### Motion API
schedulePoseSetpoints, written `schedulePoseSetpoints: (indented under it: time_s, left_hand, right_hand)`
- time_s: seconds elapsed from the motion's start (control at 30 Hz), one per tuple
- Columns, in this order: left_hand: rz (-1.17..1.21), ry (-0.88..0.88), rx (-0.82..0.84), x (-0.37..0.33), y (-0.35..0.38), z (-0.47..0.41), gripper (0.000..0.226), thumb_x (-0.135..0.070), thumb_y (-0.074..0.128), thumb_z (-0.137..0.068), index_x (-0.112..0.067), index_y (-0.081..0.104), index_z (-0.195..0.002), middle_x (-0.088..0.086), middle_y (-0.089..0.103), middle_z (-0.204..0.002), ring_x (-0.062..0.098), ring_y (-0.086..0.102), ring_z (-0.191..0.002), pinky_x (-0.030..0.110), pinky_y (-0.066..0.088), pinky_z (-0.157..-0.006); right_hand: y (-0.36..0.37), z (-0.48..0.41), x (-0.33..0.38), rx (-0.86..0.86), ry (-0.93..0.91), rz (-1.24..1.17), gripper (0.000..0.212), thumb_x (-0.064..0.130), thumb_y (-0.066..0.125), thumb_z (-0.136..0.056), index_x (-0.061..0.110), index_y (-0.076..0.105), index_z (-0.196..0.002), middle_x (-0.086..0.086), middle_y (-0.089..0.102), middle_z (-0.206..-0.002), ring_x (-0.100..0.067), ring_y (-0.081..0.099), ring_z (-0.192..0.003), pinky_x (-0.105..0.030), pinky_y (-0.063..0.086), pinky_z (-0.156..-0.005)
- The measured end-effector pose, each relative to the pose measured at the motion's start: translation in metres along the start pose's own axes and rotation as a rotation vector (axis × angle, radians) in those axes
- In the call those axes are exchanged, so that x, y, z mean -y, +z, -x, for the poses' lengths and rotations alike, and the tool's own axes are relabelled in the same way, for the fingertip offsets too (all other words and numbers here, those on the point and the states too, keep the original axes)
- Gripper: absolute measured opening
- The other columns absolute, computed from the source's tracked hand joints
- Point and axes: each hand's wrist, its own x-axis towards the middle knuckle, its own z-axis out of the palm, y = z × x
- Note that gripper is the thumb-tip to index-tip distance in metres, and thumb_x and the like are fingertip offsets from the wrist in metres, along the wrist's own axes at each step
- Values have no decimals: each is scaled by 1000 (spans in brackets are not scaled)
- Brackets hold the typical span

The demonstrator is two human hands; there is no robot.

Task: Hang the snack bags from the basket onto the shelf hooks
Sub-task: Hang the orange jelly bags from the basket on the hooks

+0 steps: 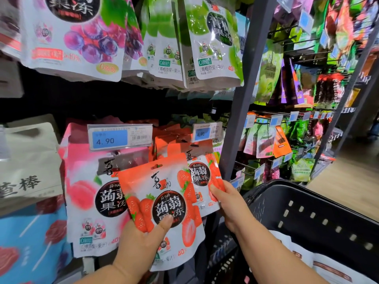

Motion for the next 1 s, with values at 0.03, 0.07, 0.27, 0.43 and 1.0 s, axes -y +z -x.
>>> schedulePoseSetpoints:
  time_s: [0.03,0.07,0.27,0.43,1.0]
  left_hand:
    - [-4,-5,-4,1,2,-1,39,-35,79,-78,-69,61,-82,-32,70,-85,-13,63,-86,8,43,-72]
    - [-11,-14,-7,0,4,-2,36,-39,79,-76,-69,62,-81,-33,69,-84,-14,63,-85,4,43,-70]
    - [-23,-104,-18,10,12,-8,20,-16,74,-84,-35,70,-84,-31,70,-79,-15,63,-80,9,42,-69]
    - [-64,-147,8,15,21,-12,11,-24,75,-83,-33,69,-82,-30,70,-76,-14,63,-76,4,43,-62]
    - [32,-295,-10,10,71,-37,7,-28,78,-81,-24,75,-85,-11,76,-76,2,70,-75,18,50,-66]
  right_hand:
    - [3,-2,-1,-13,-4,22,16,14,64,-94,12,66,-110,-11,75,-100,-27,72,-91,-42,58,-83]
    - [6,-4,-2,-23,-8,45,15,15,65,-94,14,66,-108,-11,75,-101,-28,71,-92,-46,57,-88]
    - [22,-6,-4,-41,-29,186,9,18,59,-98,19,61,-107,-6,70,-97,-22,66,-92,-37,53,-87]
    - [16,0,-7,-105,-67,374,18,32,65,-94,24,64,-110,4,71,-103,-17,67,-100,-36,52,-92]
    - [-15,48,-10,128,-141,214,42,44,66,-81,33,50,-119,-11,72,-93,-31,68,-98,-52,50,-97]
